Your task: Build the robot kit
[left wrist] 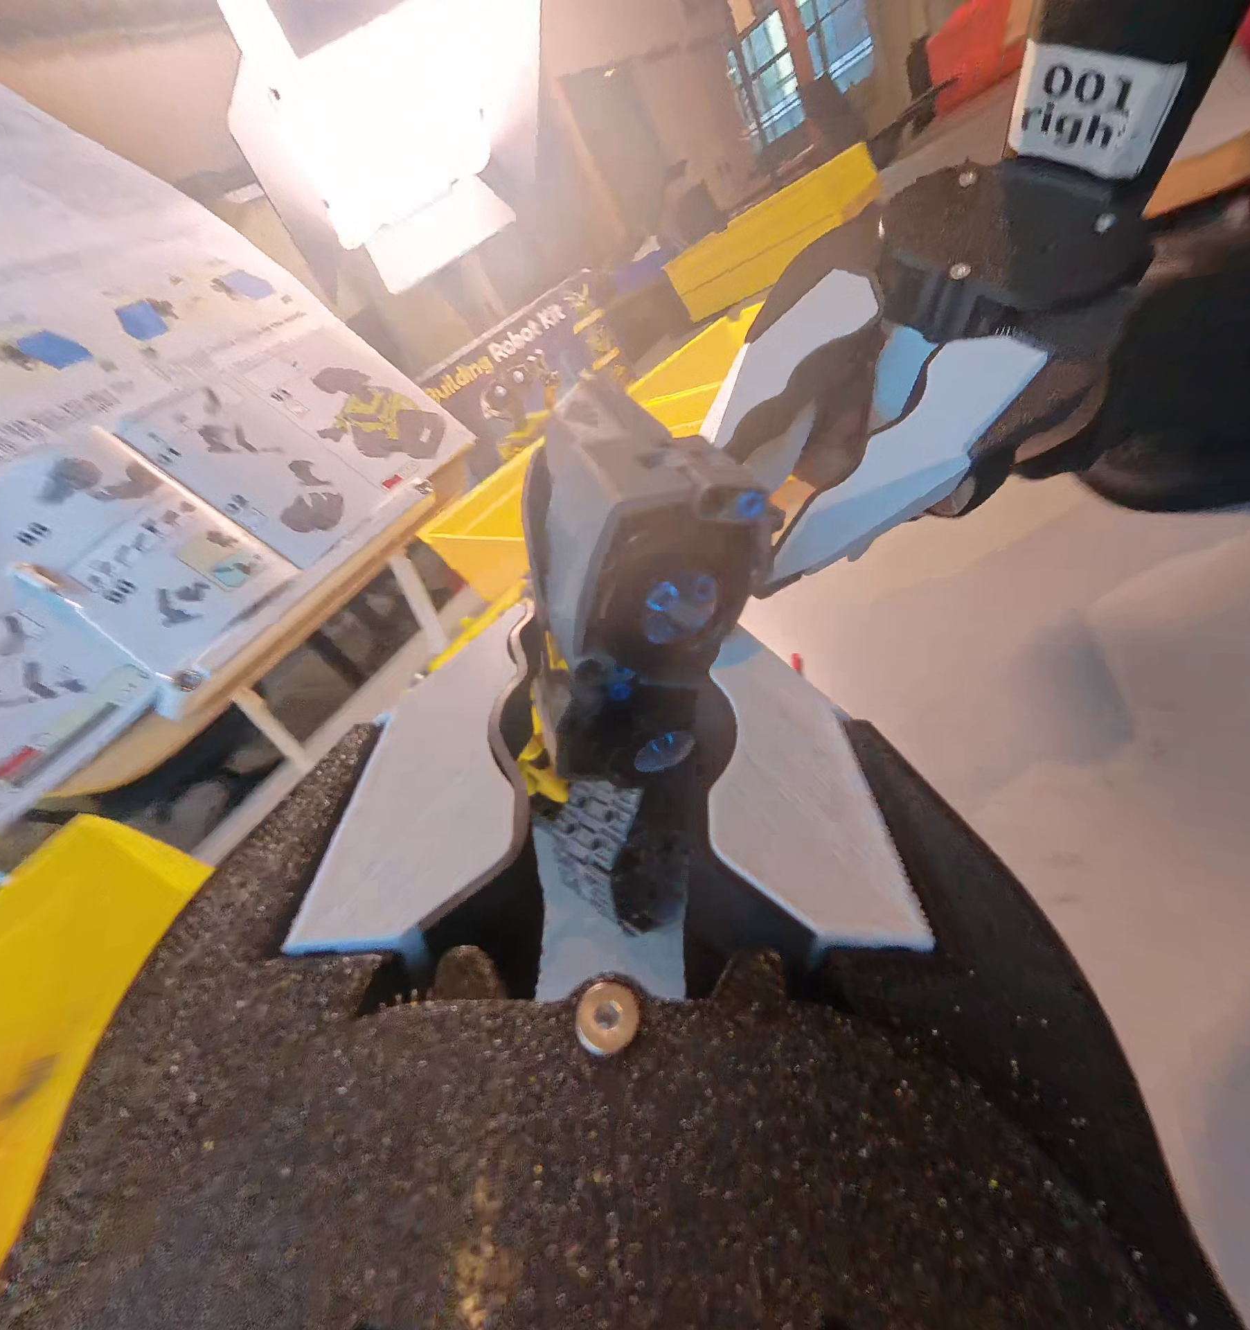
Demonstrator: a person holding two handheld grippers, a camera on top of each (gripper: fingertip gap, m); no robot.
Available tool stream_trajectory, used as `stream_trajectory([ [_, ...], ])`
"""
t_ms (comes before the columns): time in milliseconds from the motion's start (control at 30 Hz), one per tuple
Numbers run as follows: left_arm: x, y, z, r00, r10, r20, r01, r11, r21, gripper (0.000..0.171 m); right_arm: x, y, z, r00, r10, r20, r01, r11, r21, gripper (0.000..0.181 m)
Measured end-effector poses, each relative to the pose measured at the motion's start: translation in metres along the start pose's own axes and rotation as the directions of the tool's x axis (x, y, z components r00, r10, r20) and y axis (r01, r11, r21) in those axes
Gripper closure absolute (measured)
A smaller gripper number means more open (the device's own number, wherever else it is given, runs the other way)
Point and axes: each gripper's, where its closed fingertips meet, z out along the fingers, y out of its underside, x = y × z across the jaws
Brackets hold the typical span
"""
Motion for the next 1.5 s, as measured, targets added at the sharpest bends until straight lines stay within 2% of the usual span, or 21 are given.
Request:
stream_trajectory([
  [100,0.007,0.003,0.0,0.958,-0.239,-0.155,0.241,0.97,-0.009,0.107,0.002,0.0,-0.002,0.998,-0.063,-0.021,0.063,0.998,-0.009,0.153],
  [200,0.013,-0.007,-0.004,0.846,-0.443,-0.297,0.463,0.886,-0.003,0.083,0.004,-0.004,-0.004,0.996,-0.082,-0.044,0.082,0.997,0.009,0.155],
  [233,0.014,-0.011,-0.006,0.788,-0.511,-0.344,0.539,0.842,-0.015,0.073,0.006,-0.007,-0.006,0.992,-0.105,-0.068,0.106,0.994,0.016,0.156],
  [300,0.014,-0.021,-0.011,0.631,-0.636,-0.445,0.693,0.719,-0.045,0.059,0.009,-0.011,-0.008,0.986,-0.137,-0.095,0.139,0.99,0.017,0.156],
  [333,0.011,-0.024,-0.012,0.555,-0.686,-0.471,0.756,0.652,-0.06,0.056,0.01,-0.011,-0.008,0.982,-0.152,-0.112,0.155,0.988,0.02,0.157],
  [400,0.005,-0.019,-0.009,0.444,-0.765,-0.468,0.834,0.543,-0.097,0.061,0.009,-0.015,-0.01,0.981,-0.155,-0.114,0.161,0.986,0.046,0.157],
  [533,0.003,-0.009,-0.006,0.324,-0.82,-0.472,0.884,0.441,-0.157,0.072,0.005,-0.026,-0.011,0.974,-0.189,-0.124,0.199,0.977,0.073,0.157],
  [567,0.003,-0.012,-0.008,0.27,-0.823,-0.5,0.902,0.398,-0.168,0.073,0.003,-0.033,-0.013,0.973,-0.194,-0.128,0.206,0.974,0.095,0.158],
  [633,0.004,-0.026,-0.013,0.114,-0.802,-0.586,0.94,0.279,-0.199,0.069,-0.005,-0.055,-0.016,0.968,-0.217,-0.129,0.236,0.96,0.154,0.157],
  [700,0.009,-0.04,-0.018,-0.032,-0.75,-0.661,0.951,0.181,-0.251,0.066,-0.021,-0.078,-0.018,0.946,-0.299,-0.128,0.32,0.925,0.204,0.159],
  [767,0.021,-0.051,-0.021,-0.112,-0.699,-0.707,0.935,0.167,-0.313,0.066,-0.038,-0.083,-0.016,0.925,-0.368,-0.094,0.38,0.901,0.211,0.158],
  [800,0.027,-0.054,-0.02,-0.128,-0.688,-0.715,0.926,0.175,-0.334,0.068,-0.043,-0.08,-0.015,0.919,-0.386,-0.08,0.394,0.895,0.21,0.158],
  [933,0.027,-0.043,-0.01,-0.048,-0.735,-0.677,0.924,0.225,-0.309,0.075,-0.042,-0.064,-0.014,0.924,-0.378,-0.059,0.382,0.905,0.187,0.159],
  [1033,0.014,-0.035,-0.008,0.084,-0.768,-0.635,0.93,0.29,-0.228,0.08,-0.025,-0.051,-0.011,0.951,-0.3,-0.074,0.307,0.941,0.14,0.157],
  [1167,-0.01,-0.026,-0.004,0.298,-0.794,-0.53,0.906,0.411,-0.105,0.079,0.002,-0.031,-0.002,0.995,-0.055,-0.083,0.06,0.996,0.064,0.154],
  [1267,-0.037,-0.028,-0.001,0.412,-0.789,-0.456,0.877,0.48,-0.038,0.079,0.014,-0.023,0.0,0.993,0.111,-0.039,-0.109,0.992,0.066,0.149],
  [1367,-0.065,-0.03,0.004,0.556,-0.739,-0.38,0.794,0.608,-0.022,0.08,0.045,-0.008,-0.003,0.975,0.217,-0.041,-0.216,0.976,0.026,0.141],
  [1400,-0.074,-0.03,0.007,0.601,-0.717,-0.354,0.76,0.649,-0.024,0.079,0.057,0.004,-0.002,0.963,0.266,-0.045,-0.267,0.963,-0.029,0.135],
  [1467,-0.09,-0.032,0.017,0.653,-0.687,-0.318,0.718,0.695,-0.028,0.08,0.071,0.031,0.003,0.917,0.399,-0.022,-0.396,0.9,-0.181,0.097],
  [1500,-0.097,-0.034,0.023,0.666,-0.678,-0.31,0.707,0.707,-0.029,0.08,0.076,0.041,0.006,0.892,0.452,-0.017,-0.442,0.864,-0.24,0.086],
])
